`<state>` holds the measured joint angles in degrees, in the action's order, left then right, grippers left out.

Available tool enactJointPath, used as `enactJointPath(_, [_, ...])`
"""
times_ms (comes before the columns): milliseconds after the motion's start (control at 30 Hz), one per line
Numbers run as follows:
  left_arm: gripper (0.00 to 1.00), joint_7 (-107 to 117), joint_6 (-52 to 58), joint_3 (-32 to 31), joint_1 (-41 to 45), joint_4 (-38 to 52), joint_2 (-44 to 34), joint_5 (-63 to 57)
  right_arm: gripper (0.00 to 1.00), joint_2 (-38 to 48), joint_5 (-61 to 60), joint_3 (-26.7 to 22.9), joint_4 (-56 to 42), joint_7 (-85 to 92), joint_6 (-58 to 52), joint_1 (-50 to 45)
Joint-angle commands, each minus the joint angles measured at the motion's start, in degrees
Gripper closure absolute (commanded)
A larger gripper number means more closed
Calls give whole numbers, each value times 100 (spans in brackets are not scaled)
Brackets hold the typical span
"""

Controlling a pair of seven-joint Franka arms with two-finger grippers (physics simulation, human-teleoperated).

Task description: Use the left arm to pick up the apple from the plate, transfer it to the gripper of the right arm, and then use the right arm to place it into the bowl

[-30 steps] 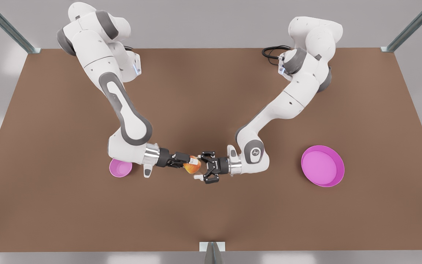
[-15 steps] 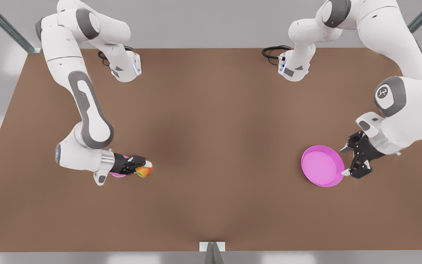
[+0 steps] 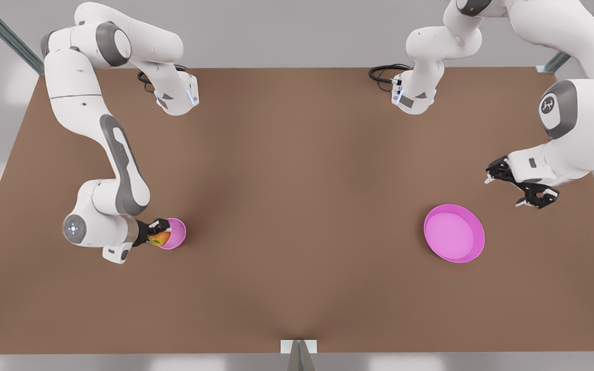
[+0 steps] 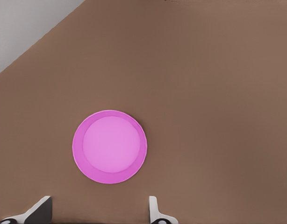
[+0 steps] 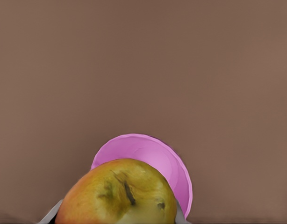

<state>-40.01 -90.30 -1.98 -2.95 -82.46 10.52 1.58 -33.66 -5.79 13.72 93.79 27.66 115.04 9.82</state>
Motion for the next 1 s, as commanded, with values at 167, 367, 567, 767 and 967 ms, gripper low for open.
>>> enactJointPath(167, [0, 4643, 74, 13, -4, 2, -6, 89, 32, -18, 719, 61, 210, -42, -34, -50])
enactJointPath(367, [0, 4634, 83, 4, 5, 2, 3, 89, 0, -35, 833, 87, 289, 29, -43, -59])
enactJointPath(567, [0, 4660, 91, 4, 14, 2, -6, 89, 0, 825, 1220, 228, -1054, -1287, -588, -76])
enactJointPath(767, [0, 4669, 118, 4, 23, 20, 3, 53, 0, 2452, 465, -1372, -1196, -2793, -2451, -1131])
enactJointPath(967, [0, 4660, 118, 4, 23, 20, 3, 45, 0, 2127, 359, -1381, -1530, -2872, -2601, -973])
